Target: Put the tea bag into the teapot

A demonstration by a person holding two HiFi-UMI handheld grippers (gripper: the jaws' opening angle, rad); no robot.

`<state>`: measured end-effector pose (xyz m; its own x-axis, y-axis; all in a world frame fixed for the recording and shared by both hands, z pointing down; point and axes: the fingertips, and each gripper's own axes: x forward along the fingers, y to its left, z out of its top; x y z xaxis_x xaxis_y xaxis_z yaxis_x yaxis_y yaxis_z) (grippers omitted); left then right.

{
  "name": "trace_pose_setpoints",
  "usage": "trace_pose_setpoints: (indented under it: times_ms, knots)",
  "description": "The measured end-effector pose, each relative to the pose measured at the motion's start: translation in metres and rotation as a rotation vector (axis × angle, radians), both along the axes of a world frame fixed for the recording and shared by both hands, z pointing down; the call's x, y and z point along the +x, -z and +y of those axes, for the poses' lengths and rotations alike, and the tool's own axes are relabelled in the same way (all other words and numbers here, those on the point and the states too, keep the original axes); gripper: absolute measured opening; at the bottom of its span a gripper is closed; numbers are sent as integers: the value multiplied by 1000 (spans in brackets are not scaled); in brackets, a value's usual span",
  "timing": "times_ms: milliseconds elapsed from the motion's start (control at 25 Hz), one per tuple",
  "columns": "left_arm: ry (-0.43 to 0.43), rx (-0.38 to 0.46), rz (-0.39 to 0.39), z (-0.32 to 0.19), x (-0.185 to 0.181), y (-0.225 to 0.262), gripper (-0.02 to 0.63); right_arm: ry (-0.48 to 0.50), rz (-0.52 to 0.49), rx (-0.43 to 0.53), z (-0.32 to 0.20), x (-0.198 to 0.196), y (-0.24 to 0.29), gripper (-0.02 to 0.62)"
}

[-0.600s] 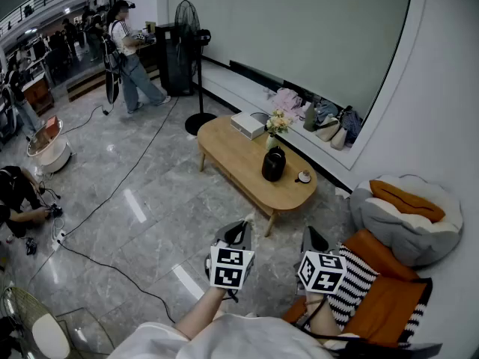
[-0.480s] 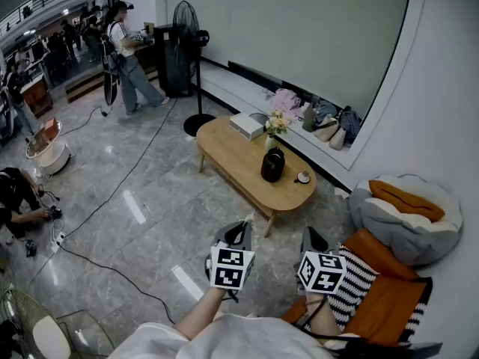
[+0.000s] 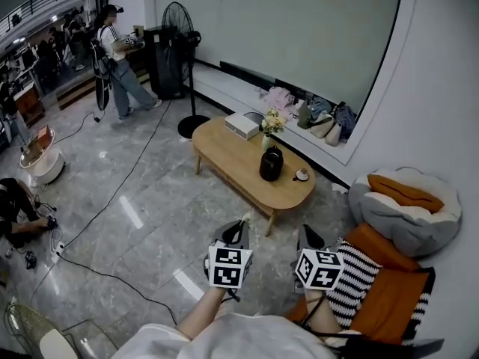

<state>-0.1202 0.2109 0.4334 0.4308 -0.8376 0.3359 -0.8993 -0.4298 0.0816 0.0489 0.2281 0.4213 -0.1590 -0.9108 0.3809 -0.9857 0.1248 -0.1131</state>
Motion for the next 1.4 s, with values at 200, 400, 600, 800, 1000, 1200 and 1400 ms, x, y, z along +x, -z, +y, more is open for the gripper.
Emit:
trace_pose_setpoints:
  times_ms: [200,400,600,800,1000,1200,1400]
  knots:
    - [-30,-5,-4,1,-12,-5,17,-34,-1,5,3,-13,-2,35]
    - [-25,-31,18,-1,-19,-16,17,-32,-12,-25,8,-19,-14,35]
    - [-29,-40,22,-8,-22,-18,17,-49,-7,-26,-1,-17,-13,37]
    - [-14,-34,17,-28,-19,-17,17,-41,-7,-19,-21,-10,-13,35]
    - [-3,-14,7,-58,-6,-11,17,-32,-8,1,-50,4,-7,37]
    - [4,12,-3,-90,14,0,17,-29,-10,22,-83,26,0,35]
    - [12,5,-10,-113,32,-2,17,-33,-23,12,-107,47,-3,35]
